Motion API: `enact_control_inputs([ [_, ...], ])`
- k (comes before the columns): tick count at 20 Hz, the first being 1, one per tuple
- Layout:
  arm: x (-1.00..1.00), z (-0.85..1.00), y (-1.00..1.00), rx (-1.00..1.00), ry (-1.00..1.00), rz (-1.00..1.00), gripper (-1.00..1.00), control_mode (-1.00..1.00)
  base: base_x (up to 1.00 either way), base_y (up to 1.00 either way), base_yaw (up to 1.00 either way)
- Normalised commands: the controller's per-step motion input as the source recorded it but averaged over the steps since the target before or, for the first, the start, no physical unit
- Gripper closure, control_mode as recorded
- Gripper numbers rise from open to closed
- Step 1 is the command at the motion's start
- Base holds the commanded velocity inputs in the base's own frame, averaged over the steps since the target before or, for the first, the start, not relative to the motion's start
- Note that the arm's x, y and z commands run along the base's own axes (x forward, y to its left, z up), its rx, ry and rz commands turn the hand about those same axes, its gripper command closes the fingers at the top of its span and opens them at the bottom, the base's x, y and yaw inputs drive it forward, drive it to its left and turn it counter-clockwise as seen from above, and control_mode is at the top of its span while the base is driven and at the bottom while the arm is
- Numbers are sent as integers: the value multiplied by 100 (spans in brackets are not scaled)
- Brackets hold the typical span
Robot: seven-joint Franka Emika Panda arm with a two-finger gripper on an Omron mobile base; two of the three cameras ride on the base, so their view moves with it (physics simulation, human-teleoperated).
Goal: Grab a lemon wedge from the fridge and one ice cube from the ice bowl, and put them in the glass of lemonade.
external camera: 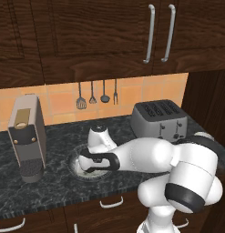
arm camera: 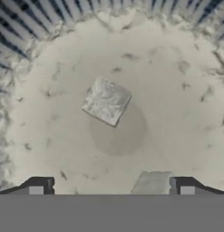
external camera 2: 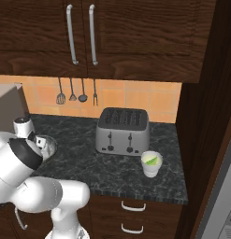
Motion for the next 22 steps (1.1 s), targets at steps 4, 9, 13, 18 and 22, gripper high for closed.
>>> enact_control_inputs([
  [4,-28,0,0,0,1,0,-100,-100,0,0,0],
  [9,-19,-3,0,0,0,0,-100,-100,0,0,0],
  [13,-3,-7,0,0,0,0,-100,-100,0,0,0],
  [18,4,-3,0,0,0,0,-100,-100,0,0,0],
  [22,12,0,0,0,0,0,-100,-100,0,0,0],
])
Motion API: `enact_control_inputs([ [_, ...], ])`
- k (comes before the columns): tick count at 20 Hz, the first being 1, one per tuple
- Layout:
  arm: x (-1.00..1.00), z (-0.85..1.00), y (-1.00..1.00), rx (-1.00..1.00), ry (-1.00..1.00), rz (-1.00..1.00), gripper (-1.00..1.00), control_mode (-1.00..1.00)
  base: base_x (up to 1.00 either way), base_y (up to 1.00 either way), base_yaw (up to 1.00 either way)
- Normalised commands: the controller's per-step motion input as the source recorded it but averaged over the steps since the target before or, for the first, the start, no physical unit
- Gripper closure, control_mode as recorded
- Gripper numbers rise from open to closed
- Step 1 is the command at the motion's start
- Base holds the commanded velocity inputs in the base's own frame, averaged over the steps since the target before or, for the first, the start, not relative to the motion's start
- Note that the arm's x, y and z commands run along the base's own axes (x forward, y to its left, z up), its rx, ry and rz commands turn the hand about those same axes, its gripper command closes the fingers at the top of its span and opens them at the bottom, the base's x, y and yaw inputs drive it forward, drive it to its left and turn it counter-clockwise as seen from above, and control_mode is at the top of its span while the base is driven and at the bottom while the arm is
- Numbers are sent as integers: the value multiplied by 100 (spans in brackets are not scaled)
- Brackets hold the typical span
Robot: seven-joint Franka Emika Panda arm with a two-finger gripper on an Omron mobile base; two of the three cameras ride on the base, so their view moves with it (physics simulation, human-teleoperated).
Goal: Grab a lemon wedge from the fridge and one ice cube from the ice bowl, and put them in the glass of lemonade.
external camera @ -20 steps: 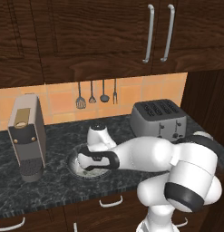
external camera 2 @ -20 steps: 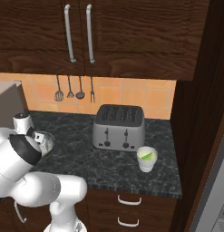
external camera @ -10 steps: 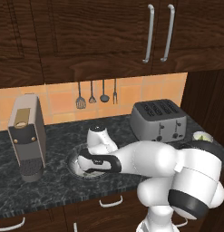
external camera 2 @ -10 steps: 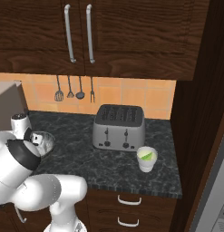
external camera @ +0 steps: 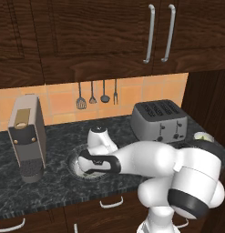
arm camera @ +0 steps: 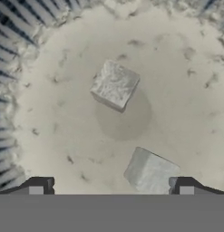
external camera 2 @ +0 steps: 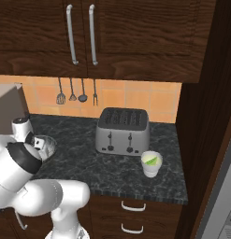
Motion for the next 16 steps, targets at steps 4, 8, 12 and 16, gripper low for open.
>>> enact_control_inputs([
  [4,13,0,0,0,0,0,-100,-100,0,0,0],
  [8,0,-14,0,0,0,0,-100,-100,0,0,0],
  [12,1,-22,0,0,0,-1,-100,-100,0,0,0],
  [16,4,-3,0,0,0,-2,-100,-100,0,0,0],
])
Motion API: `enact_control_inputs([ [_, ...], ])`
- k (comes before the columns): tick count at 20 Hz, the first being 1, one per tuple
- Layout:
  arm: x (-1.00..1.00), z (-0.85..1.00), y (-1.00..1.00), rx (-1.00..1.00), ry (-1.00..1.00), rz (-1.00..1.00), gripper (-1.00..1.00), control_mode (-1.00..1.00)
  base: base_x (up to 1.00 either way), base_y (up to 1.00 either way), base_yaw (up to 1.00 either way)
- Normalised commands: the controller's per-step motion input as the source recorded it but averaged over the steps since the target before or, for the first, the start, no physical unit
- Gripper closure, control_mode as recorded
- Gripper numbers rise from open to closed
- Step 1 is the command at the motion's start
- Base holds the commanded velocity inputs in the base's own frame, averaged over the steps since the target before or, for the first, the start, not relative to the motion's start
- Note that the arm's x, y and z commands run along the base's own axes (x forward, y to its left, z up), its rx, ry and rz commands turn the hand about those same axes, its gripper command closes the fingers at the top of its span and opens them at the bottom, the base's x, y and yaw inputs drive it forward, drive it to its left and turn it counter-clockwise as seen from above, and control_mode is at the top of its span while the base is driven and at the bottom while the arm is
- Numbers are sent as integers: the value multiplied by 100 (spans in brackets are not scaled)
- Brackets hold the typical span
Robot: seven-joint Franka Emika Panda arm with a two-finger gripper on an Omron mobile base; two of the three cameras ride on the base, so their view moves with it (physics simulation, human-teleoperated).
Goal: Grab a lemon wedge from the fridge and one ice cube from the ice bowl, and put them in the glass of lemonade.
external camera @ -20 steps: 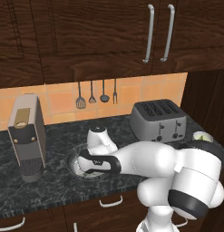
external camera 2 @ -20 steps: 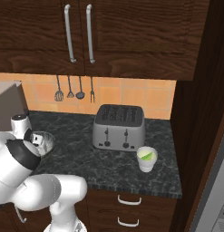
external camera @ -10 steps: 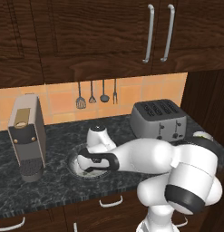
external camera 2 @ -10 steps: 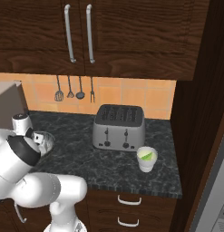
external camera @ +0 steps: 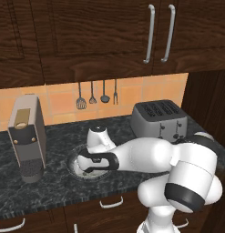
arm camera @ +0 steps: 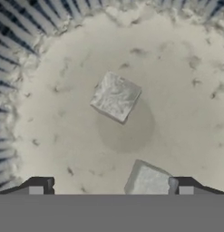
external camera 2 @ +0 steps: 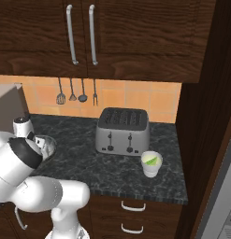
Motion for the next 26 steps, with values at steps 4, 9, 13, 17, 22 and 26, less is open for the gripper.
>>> enact_control_inputs([
  [4,5,-1,0,0,0,-2,-100,-100,0,0,0],
  [9,0,-18,0,2,0,0,100,-100,0,0,0],
  [13,0,-18,0,2,0,0,100,-100,0,0,0],
  [17,0,-6,0,0,0,0,100,-100,0,0,0],
  [22,0,-4,0,0,1,0,100,-100,0,0,0],
  [26,-10,39,-3,1,0,0,100,-100,0,0,0],
])
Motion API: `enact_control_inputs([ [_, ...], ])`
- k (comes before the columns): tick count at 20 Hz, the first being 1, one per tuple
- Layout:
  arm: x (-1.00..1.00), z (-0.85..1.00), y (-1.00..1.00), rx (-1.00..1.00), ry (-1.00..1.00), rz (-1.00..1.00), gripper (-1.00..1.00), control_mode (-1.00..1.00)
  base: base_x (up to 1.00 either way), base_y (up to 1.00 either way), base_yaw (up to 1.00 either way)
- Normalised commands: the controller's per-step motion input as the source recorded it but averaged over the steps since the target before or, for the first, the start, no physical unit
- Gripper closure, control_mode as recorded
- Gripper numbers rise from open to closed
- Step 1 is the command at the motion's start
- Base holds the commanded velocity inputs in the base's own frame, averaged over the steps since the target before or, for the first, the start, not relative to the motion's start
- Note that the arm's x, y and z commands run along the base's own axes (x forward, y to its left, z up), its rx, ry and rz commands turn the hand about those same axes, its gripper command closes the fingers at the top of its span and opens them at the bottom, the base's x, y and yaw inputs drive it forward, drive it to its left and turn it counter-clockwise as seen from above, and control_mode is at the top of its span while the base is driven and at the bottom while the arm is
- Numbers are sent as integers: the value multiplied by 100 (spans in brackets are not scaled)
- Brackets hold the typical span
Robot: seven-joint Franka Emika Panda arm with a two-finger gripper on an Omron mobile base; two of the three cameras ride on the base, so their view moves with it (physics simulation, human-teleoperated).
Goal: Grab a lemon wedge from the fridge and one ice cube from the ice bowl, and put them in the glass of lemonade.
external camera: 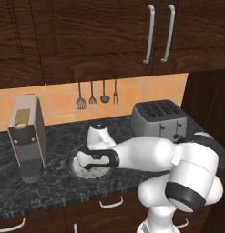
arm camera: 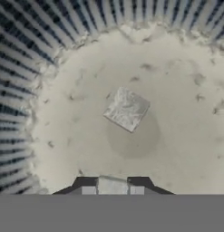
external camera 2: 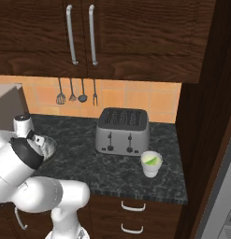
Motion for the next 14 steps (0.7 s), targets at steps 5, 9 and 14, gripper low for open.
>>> enact_control_inputs([
  [5,-57,100,-42,4,-1,0,100,-100,0,0,0],
  [9,-83,79,-83,1,-11,-5,100,-100,0,0,0],
  [14,-59,48,-100,-1,-16,-11,100,-100,0,0,0],
])
